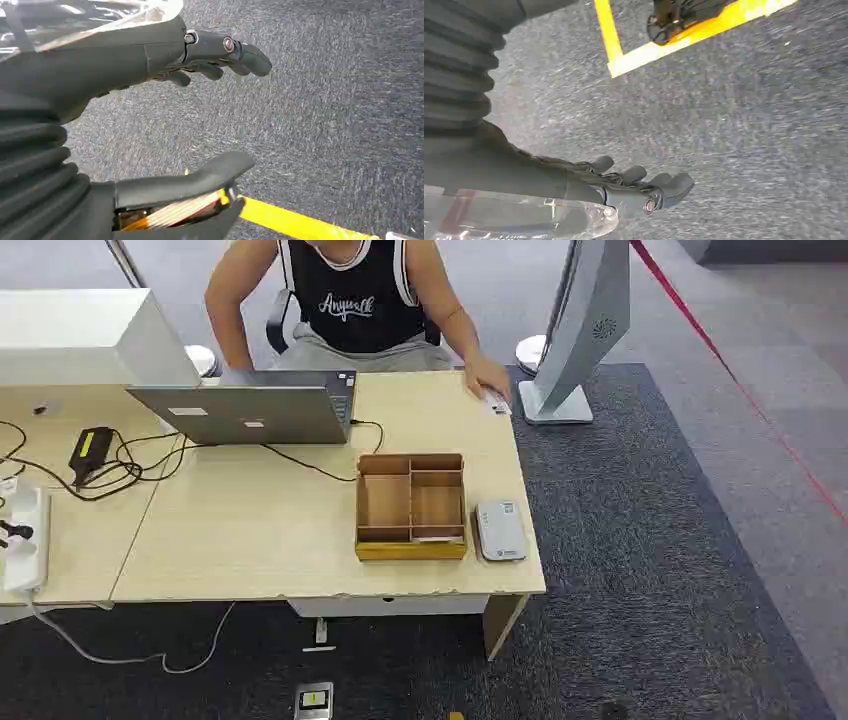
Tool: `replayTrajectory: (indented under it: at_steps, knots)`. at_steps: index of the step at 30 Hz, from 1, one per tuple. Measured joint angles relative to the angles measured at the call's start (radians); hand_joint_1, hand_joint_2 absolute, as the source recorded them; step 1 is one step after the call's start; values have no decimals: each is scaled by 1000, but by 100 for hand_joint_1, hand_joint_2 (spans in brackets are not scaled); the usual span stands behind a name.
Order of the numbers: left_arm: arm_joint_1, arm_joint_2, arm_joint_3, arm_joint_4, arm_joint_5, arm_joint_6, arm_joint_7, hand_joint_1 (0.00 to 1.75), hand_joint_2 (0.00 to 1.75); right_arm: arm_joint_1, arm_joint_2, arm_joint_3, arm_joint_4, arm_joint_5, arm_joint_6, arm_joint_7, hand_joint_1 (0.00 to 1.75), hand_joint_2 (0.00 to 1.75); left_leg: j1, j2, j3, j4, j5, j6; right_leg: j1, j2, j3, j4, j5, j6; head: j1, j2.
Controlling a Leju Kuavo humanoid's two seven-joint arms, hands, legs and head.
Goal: Pass the card to the sensor for recognition and then transmit it.
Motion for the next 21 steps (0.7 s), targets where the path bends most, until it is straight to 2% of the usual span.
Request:
replayTrajectory:
  at_steps: [2, 3, 4, 15, 21]
  knots:
    - [0, 0, 0, 0, 3, 0, 2, 0, 175, -1, -1, -1, 1, -24, 0, -28, 0, 175, 0, 0, 0, 0, 0, 0, 0, 0, 0, 0, 0, 0, 0, 0]
    - [0, 0, 0, 0, 9, 0, 9, 0, 175, -20, -8, -4, 2, -103, -2, -125, 0, 175, 0, 0, 0, 0, 0, 0, 0, 0, 0, 0, 0, 0, 0, 0]
    - [0, 0, -1, 0, 10, 0, 11, 0, 175, -33, -12, -6, 3, -130, -3, -165, 0, 175, 0, 0, 0, 0, 0, 0, 0, 0, 0, 0, 0, 0, 0, 0]
    - [-1, -2, -18, 0, 28, 0, 35, 0, 175, -161, -38, -14, 30, -153, -39, -353, 0, 175, 0, 0, 1, 0, 1, 0, 0, 0, 0, 0, 2, 0, 0, 0]
    - [-1, -2, -24, 0, 36, 0, 53, 0, 175, -227, -39, -16, 42, -178, -48, -488, 0, 175, 0, 0, 0, 0, 1, 0, 0, 0, 0, 1, 2, -1, 0, 0]
